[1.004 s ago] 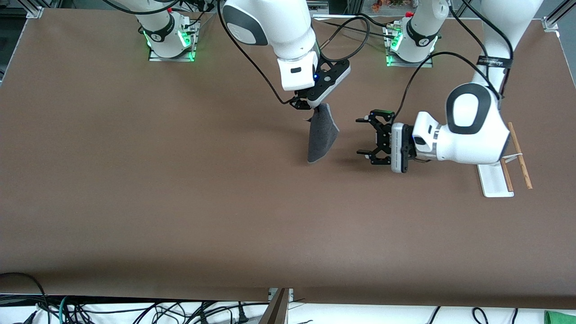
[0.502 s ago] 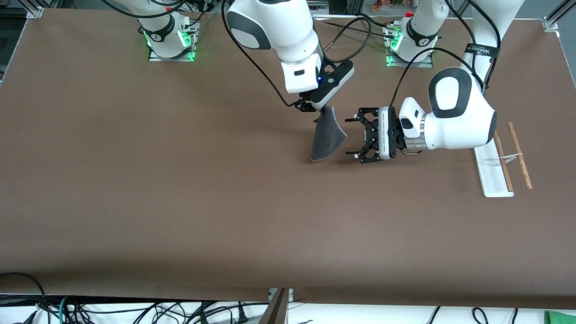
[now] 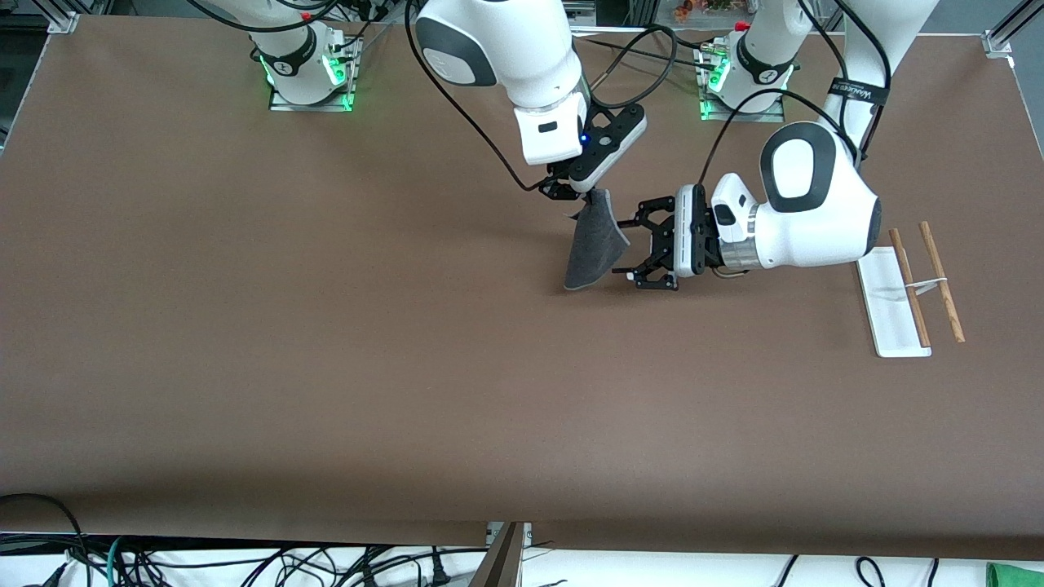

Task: Pass towel and hang on rack
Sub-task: 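Grasp the hanging towel with the left gripper below the right gripper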

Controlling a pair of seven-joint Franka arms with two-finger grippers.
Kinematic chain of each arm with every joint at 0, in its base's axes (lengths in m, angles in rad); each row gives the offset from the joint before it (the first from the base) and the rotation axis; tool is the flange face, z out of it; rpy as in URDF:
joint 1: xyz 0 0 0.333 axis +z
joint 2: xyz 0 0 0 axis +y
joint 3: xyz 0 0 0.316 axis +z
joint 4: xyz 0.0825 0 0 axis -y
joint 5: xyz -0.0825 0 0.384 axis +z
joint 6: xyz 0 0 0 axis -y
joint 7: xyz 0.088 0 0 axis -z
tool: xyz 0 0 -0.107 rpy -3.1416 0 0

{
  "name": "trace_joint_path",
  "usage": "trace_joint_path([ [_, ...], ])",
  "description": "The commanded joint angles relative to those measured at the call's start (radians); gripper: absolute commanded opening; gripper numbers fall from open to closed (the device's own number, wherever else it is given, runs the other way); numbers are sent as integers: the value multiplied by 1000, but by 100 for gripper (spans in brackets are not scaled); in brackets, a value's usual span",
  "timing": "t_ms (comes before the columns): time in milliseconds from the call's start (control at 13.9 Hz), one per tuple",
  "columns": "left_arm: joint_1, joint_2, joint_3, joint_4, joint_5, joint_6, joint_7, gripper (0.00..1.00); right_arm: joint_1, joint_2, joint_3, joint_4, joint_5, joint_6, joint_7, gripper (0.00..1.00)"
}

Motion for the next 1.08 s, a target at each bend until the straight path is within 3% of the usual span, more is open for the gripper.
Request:
trace_joint_path([
  [0, -9, 4, 1, -13, -40, 25, 83, 63, 20, 20, -1, 39, -20, 3, 14, 0],
  [143, -4, 6, 1, -13, -40, 25, 108, 57, 20, 20, -1, 39, -20, 4, 14, 0],
  [359, 6, 9, 1, -13, -38, 21, 149, 23, 20, 20, -1, 39, -20, 4, 14, 0],
  [430, 10, 9, 2, -13, -38, 16, 152, 21, 20, 20, -1, 39, -20, 4, 14, 0],
  [574, 22, 4, 2, -13, -29, 13, 154, 0, 20, 20, -1, 39, -20, 4, 14, 0],
  [1004, 22, -4, 2, -6, -24, 11, 154, 0, 20, 20, -1, 39, -20, 3, 14, 0],
])
